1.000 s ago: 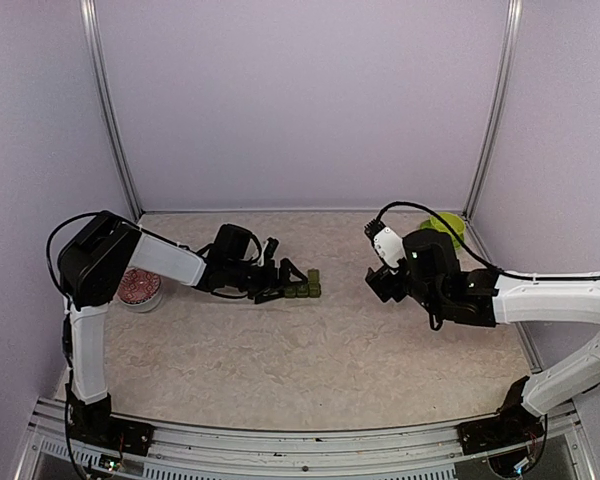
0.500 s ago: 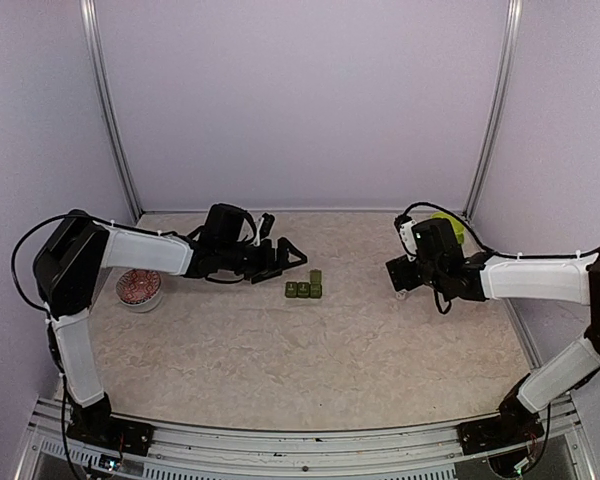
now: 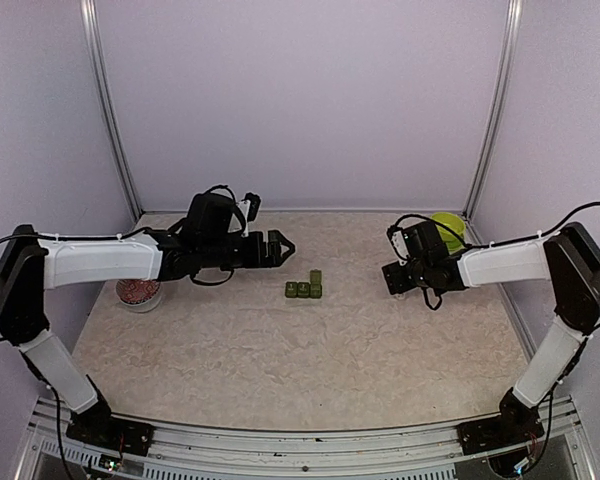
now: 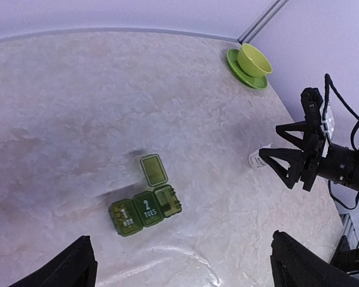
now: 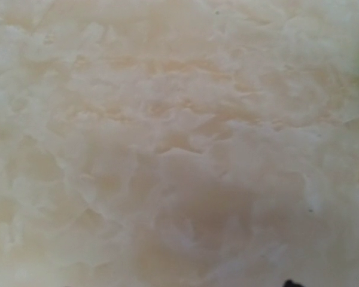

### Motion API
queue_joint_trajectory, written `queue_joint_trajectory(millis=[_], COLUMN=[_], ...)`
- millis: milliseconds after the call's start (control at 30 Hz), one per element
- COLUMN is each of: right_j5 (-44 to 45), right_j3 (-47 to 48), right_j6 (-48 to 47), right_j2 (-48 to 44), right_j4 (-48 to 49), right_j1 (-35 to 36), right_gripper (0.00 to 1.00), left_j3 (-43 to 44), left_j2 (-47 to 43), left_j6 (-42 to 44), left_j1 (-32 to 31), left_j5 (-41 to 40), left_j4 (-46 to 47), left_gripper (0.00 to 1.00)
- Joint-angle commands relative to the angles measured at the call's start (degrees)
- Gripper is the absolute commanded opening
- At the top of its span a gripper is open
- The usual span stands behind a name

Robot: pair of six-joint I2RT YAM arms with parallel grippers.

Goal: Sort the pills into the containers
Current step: Place the pill bottle at the center of the board.

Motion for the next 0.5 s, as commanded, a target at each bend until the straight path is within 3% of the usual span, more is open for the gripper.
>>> queue_joint_trajectory(millis=[0,100,267,467], right_j5=[-1.2,-0.8,-2.2,-3.0], right_j3=[2.2,1.8,-0.2,-3.2], right_j6=[1.6,2.5,3.0,3.8], right_j2=[2.1,2.4,2.1,1.2], right_j4=[0.6,0.3,0.9,2.3], right_j1=[-1.2,-1.3,-1.5,-1.5], right_gripper=[0.70,0.68,0.61,0.53], left_j3=[-4.4,-6.1,-11.3,-14.0], left_j2=[-6.8,-8.7,-10.9,-11.4], left_j6=[4.3,3.5,1.0,-1.3], left_j1=[-0.7,0.1,3.5,3.5], left_j5=[-14.6,-17.9,-12.7,-17.1], left_j4=[0.6,0.0,4.3,4.5], left_gripper=[0.99,0.99,0.99,0.99])
